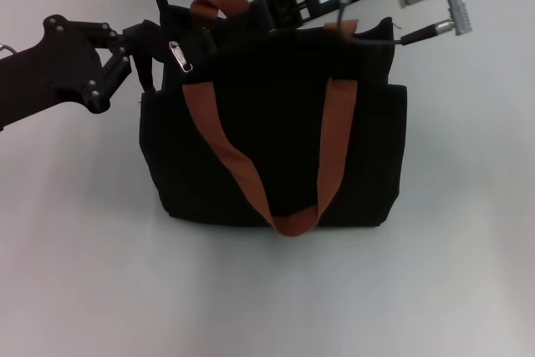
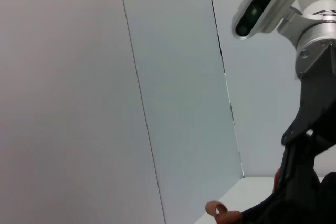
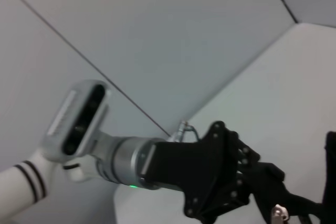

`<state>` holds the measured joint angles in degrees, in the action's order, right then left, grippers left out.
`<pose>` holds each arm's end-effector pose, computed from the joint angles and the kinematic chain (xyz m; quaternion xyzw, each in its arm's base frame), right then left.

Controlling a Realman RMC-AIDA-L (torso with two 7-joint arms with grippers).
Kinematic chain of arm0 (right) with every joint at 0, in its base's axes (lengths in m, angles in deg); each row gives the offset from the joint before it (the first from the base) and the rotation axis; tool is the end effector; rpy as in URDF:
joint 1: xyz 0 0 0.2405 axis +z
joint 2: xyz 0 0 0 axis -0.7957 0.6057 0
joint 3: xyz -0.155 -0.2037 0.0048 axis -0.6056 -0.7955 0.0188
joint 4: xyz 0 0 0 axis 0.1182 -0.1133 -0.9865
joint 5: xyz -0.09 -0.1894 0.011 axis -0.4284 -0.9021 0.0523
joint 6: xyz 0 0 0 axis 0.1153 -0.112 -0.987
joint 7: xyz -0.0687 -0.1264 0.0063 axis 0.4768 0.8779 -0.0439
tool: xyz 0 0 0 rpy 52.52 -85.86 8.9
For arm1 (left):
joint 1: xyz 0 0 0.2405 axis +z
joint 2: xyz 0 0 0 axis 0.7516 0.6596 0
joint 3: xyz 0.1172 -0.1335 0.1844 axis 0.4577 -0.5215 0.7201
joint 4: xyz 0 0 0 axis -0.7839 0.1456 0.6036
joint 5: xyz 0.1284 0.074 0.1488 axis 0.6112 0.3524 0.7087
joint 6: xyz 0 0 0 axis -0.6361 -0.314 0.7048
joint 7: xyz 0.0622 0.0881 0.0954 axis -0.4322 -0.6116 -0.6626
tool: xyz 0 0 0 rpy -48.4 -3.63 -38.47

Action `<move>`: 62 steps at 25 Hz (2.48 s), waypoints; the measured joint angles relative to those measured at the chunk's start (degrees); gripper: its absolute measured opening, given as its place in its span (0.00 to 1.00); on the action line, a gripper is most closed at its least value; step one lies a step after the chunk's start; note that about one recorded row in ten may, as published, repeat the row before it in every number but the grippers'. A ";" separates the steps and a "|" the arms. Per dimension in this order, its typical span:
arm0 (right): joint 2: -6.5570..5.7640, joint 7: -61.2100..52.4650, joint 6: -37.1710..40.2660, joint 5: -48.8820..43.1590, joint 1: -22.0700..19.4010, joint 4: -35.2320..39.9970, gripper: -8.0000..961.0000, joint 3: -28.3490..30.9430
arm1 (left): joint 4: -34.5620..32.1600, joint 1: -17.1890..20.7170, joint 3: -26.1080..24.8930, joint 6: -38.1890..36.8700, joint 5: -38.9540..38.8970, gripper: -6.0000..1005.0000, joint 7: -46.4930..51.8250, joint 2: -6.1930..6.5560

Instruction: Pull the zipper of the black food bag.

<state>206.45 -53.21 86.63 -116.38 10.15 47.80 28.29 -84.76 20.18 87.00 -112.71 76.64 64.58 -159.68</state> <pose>0.0555 0.4038 -0.0262 0.9235 -0.3463 -0.1427 0.0827 -0.2783 0.3302 0.0510 -0.9025 -0.0285 -0.3142 0.2931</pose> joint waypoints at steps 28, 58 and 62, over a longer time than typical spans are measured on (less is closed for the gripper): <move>1.82 -4.67 -5.57 0.71 2.86 -0.75 0.84 -5.75 | -0.02 -1.63 0.44 0.00 0.00 0.04 0.78 -0.53; 1.13 -7.58 -3.29 0.58 0.04 4.78 0.84 -6.54 | -0.19 -1.10 0.00 -0.04 0.01 0.05 0.96 -0.37; 1.47 -7.58 -4.23 0.52 0.51 4.75 0.83 -8.18 | -0.29 -1.18 0.00 -0.12 0.00 0.05 0.97 -0.45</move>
<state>207.92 -60.79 82.40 -115.86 10.65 52.55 20.10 -85.05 19.01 87.00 -112.82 76.64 65.55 -160.13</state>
